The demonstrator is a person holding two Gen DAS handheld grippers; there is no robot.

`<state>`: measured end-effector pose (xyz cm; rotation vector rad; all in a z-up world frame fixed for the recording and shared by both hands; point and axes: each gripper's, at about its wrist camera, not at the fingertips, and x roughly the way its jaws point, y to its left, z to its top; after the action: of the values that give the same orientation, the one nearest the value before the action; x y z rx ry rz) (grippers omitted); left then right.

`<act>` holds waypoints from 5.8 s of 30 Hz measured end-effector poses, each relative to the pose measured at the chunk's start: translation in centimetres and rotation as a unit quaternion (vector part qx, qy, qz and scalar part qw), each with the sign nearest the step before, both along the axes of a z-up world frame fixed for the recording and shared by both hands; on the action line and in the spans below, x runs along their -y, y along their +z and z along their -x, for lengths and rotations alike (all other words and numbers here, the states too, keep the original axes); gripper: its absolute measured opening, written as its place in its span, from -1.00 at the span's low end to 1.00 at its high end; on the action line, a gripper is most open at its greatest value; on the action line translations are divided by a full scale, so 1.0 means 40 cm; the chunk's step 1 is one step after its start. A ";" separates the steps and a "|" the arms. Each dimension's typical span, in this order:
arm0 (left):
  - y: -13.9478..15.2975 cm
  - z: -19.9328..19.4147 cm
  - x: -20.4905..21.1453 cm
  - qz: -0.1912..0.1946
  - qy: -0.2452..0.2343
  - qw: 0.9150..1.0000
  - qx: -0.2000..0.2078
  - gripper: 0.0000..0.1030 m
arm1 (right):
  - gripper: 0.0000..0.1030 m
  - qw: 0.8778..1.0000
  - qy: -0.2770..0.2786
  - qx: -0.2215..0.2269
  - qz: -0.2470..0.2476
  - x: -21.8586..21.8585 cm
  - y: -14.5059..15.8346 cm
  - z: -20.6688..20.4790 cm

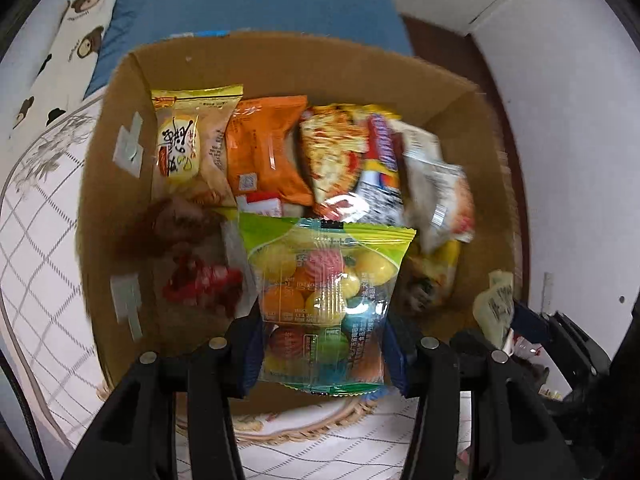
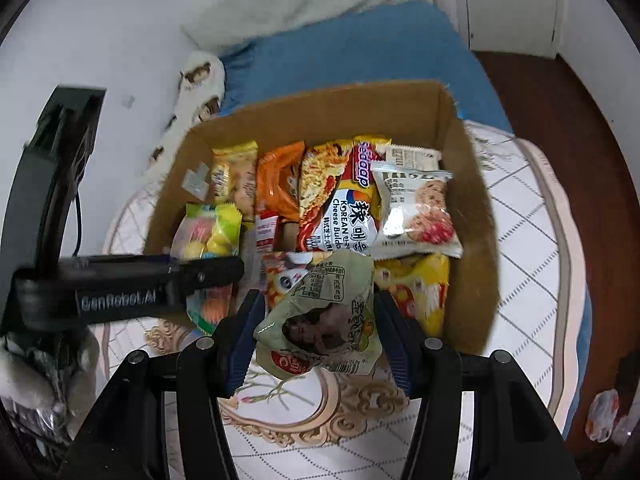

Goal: Organize snacks

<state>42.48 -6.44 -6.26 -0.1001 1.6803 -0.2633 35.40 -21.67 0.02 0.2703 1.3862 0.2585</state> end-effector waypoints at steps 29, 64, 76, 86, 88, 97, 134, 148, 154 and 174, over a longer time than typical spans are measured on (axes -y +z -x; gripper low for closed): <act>-0.027 -0.034 -0.095 -0.033 0.009 0.999 0.037 0.57 | 0.90 0.994 -0.004 -0.083 0.074 -0.035 -0.142 -0.036; 0.365 0.414 -0.140 -0.062 0.042 0.938 0.340 0.57 | 0.90 0.972 -0.041 0.181 0.147 -0.049 0.288 0.286; 0.284 0.466 -0.228 -0.079 0.077 0.947 0.301 0.93 | 0.90 0.985 -0.042 0.148 0.073 -0.074 0.244 0.343; 0.047 0.535 -0.494 -0.184 0.153 0.953 0.184 0.93 | 0.75 1.000 0.007 0.029 0.006 -0.227 -0.029 0.372; 0.011 0.540 -0.528 -0.199 0.161 0.952 0.169 0.93 | 0.35 1.000 0.019 0.009 -0.004 -0.265 -0.086 0.368; -0.025 0.539 -0.524 -0.191 0.157 0.956 0.155 0.93 | 0.14 0.999 0.038 -0.011 0.023 -0.349 -0.182 0.360; 0.511 0.682 -0.215 -0.081 0.064 0.944 0.313 0.93 | 1.00 0.961 -0.065 0.227 0.147 -0.105 0.559 0.655; 0.427 0.575 -0.196 -0.094 0.070 0.942 0.313 0.93 | 1.00 0.957 -0.098 0.217 0.163 -0.065 0.464 0.548; 0.395 0.524 -0.179 -0.110 0.065 0.940 0.317 0.93 | 1.00 0.954 -0.104 0.217 0.178 -0.048 0.423 0.497; 0.311 0.424 -0.123 -0.110 0.051 0.945 0.304 0.93 | 1.00 0.954 -0.098 0.205 0.193 -0.041 0.307 0.377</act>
<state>25.52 -1.53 6.19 0.0598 1.0751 -0.0163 20.31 -20.04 12.30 0.0222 0.9623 -0.1211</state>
